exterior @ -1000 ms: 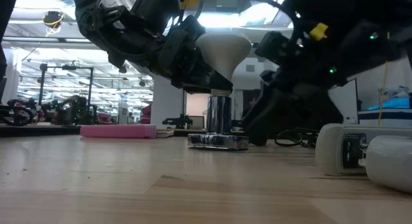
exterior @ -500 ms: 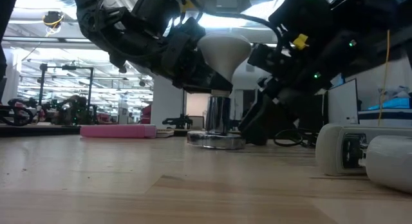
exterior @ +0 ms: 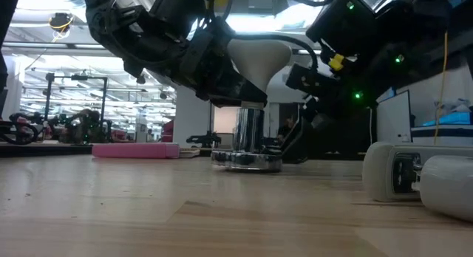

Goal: Screw lightbulb
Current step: Insert the lightbulb into the lamp

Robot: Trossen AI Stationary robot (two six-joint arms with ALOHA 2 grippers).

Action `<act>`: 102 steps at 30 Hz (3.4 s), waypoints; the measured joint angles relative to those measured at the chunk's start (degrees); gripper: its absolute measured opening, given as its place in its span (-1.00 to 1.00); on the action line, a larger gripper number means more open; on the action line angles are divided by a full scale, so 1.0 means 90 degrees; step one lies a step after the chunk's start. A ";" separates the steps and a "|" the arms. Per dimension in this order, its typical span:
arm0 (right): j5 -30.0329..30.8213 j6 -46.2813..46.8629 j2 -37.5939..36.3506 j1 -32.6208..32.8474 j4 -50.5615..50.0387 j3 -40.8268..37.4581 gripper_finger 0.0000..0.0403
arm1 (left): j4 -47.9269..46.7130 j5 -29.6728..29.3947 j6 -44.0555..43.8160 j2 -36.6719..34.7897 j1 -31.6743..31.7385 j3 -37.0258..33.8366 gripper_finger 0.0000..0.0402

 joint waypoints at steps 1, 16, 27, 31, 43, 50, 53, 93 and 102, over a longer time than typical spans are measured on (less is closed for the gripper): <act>-0.0084 -0.0002 -0.0016 0.0002 -0.0003 0.0000 -0.23 | 0.0000 0.0000 0.0000 0.0000 0.0002 0.0000 -0.25; -0.0249 0.0012 -0.0441 0.1020 0.0535 0.0008 -0.23 | -0.0008 -0.0041 0.0012 0.0000 0.0002 0.0000 -0.25; 0.0032 0.0401 0.0272 0.0990 0.1272 0.0005 -0.24 | -0.0009 -0.0046 -0.0007 0.0000 0.0005 0.0000 -0.25; 0.0028 0.0382 0.0410 0.0950 0.1332 0.0005 -0.24 | -0.0002 -0.0046 -0.0010 0.0000 0.0006 0.0000 -0.25; 0.0175 0.0983 0.0513 0.0438 0.0944 0.0013 -0.24 | -0.0007 -0.0193 0.0043 0.0000 -0.0038 0.0000 -0.25; 0.0820 0.1039 0.0531 0.0269 0.0796 -0.0002 -0.24 | -0.0010 0.0022 -0.0033 0.0001 -0.0061 0.0000 -0.25; 0.1085 0.1090 0.0528 0.0155 0.0841 0.0002 -0.24 | -0.0029 0.0089 -0.0056 0.0013 -0.0085 0.0000 -0.25; 0.0569 0.1161 0.0508 0.1274 0.1759 0.0007 -0.24 | 0.0032 -0.0051 0.0010 0.0012 -0.0076 -0.0002 -0.25; 0.0414 0.1157 0.0805 0.1067 0.1856 0.0005 -0.24 | 0.0041 -0.0051 0.0012 0.0012 -0.0076 -0.0002 -0.25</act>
